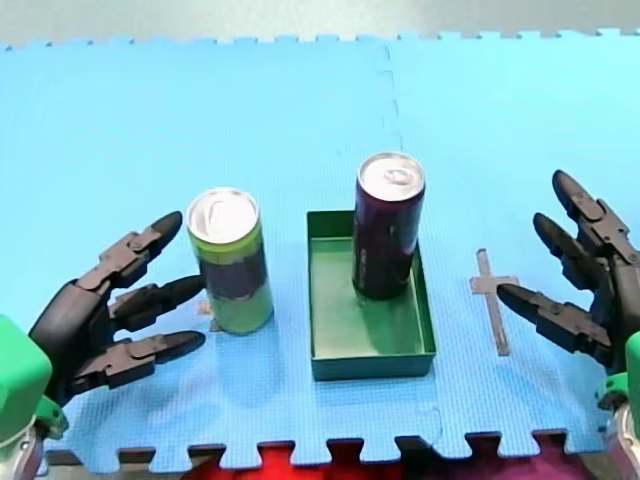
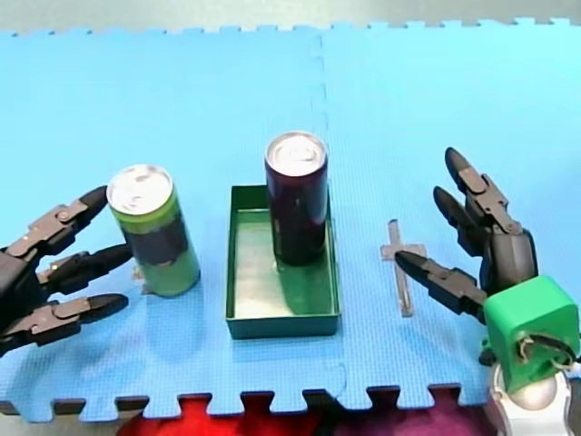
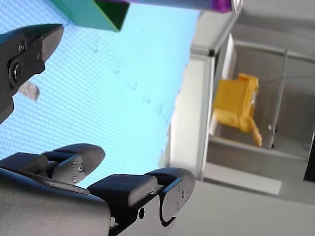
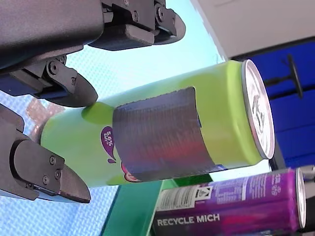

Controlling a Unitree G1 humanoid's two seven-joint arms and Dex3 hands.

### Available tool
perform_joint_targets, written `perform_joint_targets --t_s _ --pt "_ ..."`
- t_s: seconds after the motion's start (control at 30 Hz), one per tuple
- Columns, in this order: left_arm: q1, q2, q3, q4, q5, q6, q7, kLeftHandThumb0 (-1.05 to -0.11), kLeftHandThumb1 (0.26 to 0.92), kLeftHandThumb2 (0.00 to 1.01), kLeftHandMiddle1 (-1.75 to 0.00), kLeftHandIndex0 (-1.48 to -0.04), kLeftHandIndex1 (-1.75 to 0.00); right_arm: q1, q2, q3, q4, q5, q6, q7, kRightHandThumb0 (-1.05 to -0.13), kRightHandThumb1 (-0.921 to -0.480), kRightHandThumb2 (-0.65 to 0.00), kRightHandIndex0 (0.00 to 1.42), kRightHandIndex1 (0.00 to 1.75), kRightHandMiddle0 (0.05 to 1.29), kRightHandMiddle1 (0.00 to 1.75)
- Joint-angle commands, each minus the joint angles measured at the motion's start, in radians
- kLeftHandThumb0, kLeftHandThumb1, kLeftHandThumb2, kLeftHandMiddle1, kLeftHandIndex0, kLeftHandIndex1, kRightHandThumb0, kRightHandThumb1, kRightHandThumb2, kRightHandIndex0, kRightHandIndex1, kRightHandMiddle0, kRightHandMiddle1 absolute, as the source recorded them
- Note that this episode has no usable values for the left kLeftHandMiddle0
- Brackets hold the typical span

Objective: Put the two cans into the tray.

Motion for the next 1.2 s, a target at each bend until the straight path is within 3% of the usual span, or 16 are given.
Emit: perform_joint_targets --t_s 0.0,0.2,0.33,0.6,0.73,0.87,1.17 --pt "0.008 0.005 -0.008 -0.015 0.035 -0.01 0.04 -1.048 0.775 0.02 0.0 -0.16 0.0 0.009 -0.001 -0.006 -0.009 0.023 -0.013 0.02 -0.594 -0.705 0.0 0.53 0.0 0.42 0.0" --pt "0.002 0.011 -0.027 0.0 0.112 -0.033 0.126 -1.048 0.828 0.03 0.0 -0.15 0.0 0.018 0.007 -0.015 -0.014 0.065 -0.019 0.068 -0.602 -0.699 0.0 0.51 0.0 0.41 0.0" --pt "-0.019 0.004 -0.03 0.052 0.128 -0.069 0.158 -1.048 0.847 0.03 0.0 -0.14 0.0 0.023 0.009 -0.022 -0.013 0.081 -0.022 0.085 -0.601 -0.694 0.0 0.51 0.0 0.41 0.0" --pt "-0.037 -0.02 -0.03 0.122 0.14 -0.146 0.225 -1.048 0.873 0.03 0.0 -0.14 0.0 0.032 0.011 -0.031 -0.009 0.092 -0.03 0.107 -0.6 -0.686 0.0 0.49 0.0 0.41 0.0" --pt "-0.048 -0.031 -0.018 0.161 0.124 -0.173 0.238 -1.048 0.878 0.03 0.0 -0.13 0.0 0.032 0.015 -0.038 0.0 0.108 -0.038 0.123 -0.598 -0.682 0.0 0.48 0.0 0.4 0.0" --pt "-0.058 -0.038 -0.009 0.185 0.088 -0.179 0.204 -1.048 0.875 0.02 0.0 -0.13 0.0 0.032 0.015 -0.047 0.005 0.123 -0.039 0.136 -0.594 -0.679 0.0 0.48 0.0 0.4 0.0" --pt "-0.066 -0.042 0.0 0.198 0.056 -0.181 0.156 -1.048 0.849 0.0 0.0 -0.12 0.0 0.028 0.019 -0.057 0.019 0.134 -0.042 0.153 -0.59 -0.67 0.0 0.48 0.0 0.4 0.0"
